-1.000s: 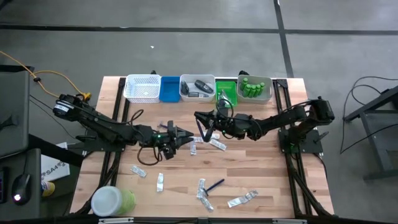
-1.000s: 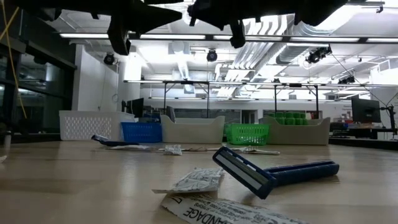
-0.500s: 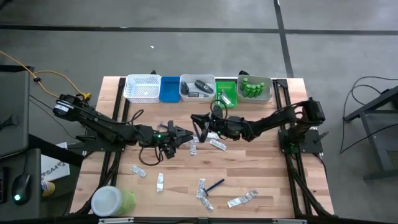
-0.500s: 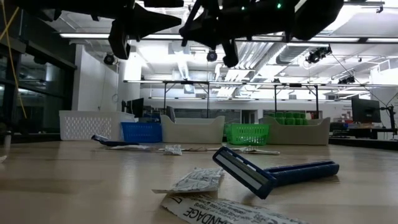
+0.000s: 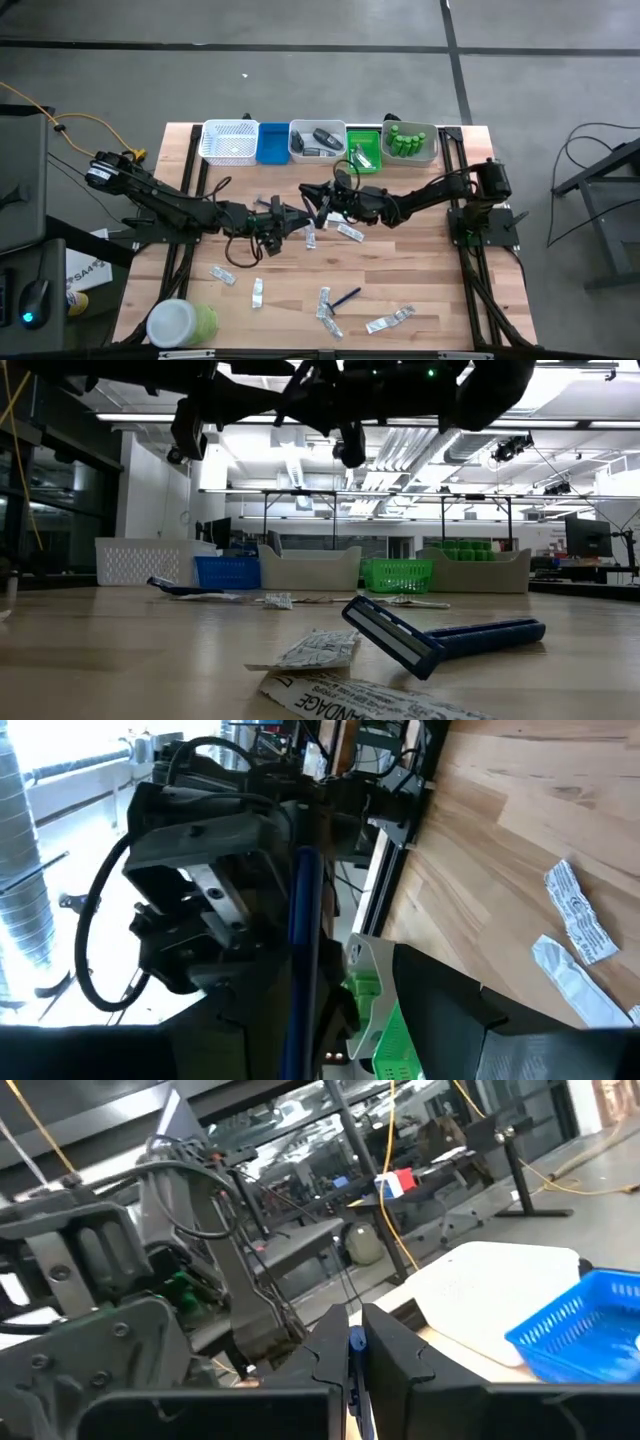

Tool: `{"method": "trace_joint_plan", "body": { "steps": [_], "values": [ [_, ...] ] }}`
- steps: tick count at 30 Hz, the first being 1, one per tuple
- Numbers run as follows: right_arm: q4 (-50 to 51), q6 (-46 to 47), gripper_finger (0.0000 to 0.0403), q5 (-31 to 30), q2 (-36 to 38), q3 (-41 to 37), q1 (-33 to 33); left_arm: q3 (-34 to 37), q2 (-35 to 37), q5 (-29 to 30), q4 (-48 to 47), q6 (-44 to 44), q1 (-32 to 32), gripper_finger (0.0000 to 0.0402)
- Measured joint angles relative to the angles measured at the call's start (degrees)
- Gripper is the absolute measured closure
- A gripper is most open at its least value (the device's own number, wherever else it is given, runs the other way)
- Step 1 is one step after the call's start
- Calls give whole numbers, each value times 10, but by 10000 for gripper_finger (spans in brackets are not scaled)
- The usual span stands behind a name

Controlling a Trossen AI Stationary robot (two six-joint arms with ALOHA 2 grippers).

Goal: Pick & Place Travel size toiletries
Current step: Put the razor into the blue bin

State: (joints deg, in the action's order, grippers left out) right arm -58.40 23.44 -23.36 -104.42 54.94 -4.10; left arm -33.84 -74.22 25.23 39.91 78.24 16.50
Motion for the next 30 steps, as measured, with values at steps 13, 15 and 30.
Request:
{"method": "trace_joint_plan", "body": {
  "steps": [13, 15, 30],
  "values": [
    [45, -8, 393, 9, 0, 18, -15, 0, 0, 16, -1, 0, 0, 229],
    [50, -10, 394, 10, 0, 18, -16, 0, 0, 17, -1, -2, 0, 229],
    [43, -8, 394, 10, 0, 18, -16, 0, 0, 5, -1, -2, -3, 257]
  ]
}}
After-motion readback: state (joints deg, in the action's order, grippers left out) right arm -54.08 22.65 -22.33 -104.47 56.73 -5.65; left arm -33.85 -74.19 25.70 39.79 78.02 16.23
